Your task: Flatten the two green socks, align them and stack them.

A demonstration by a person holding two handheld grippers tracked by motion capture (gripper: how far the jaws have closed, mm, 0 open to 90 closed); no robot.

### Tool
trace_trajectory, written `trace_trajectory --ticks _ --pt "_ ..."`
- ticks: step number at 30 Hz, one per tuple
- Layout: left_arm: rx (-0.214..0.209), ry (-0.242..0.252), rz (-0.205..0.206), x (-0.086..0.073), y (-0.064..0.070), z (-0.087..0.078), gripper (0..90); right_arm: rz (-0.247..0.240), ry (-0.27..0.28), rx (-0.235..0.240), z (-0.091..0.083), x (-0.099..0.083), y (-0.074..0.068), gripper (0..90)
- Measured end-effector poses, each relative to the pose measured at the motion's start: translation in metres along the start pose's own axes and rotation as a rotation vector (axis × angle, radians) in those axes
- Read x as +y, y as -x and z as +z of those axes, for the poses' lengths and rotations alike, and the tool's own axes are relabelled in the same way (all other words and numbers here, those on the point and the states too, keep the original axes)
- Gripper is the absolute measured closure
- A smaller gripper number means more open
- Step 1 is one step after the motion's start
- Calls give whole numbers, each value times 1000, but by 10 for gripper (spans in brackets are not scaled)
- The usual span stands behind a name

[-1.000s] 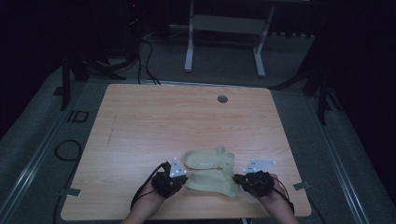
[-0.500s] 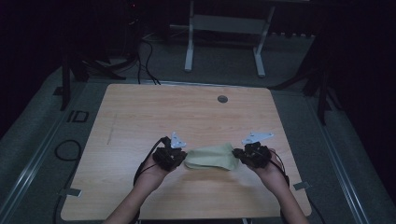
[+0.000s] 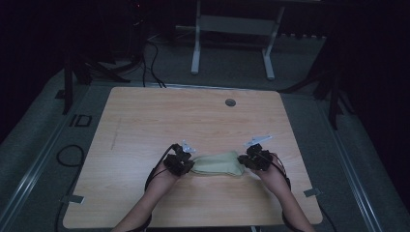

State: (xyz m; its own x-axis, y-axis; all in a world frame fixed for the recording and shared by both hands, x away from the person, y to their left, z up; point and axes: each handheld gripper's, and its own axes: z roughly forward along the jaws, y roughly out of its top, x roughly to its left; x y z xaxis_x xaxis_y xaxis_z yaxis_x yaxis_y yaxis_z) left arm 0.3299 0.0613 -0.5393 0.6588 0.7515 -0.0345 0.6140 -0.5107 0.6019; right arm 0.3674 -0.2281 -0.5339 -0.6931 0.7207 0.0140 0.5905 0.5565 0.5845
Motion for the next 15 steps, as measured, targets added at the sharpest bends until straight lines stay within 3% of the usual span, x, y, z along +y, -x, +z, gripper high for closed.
trace_trajectory --ticks 5,8,9,10,12,15 --pt "16 6 -1 -3 -2 6 857 -11 -12 -7 6 -2 -1 812" --pt "14 10 -1 -4 -3 6 735 -14 -13 -11 8 -3 -2 809" --pt "14 33 -11 -5 -5 2 735 -14 -13 -13 8 -3 -2 790" --pt "25 46 -9 -4 -5 0 598 -14 -11 -25 6 -2 -1 716" --pt "48 79 -1 -3 -6 -9 568 -11 1 -34 3 -2 -1 658" --pt "57 130 16 1 -4 -19 542 0 42 -41 -9 1 -1 644"
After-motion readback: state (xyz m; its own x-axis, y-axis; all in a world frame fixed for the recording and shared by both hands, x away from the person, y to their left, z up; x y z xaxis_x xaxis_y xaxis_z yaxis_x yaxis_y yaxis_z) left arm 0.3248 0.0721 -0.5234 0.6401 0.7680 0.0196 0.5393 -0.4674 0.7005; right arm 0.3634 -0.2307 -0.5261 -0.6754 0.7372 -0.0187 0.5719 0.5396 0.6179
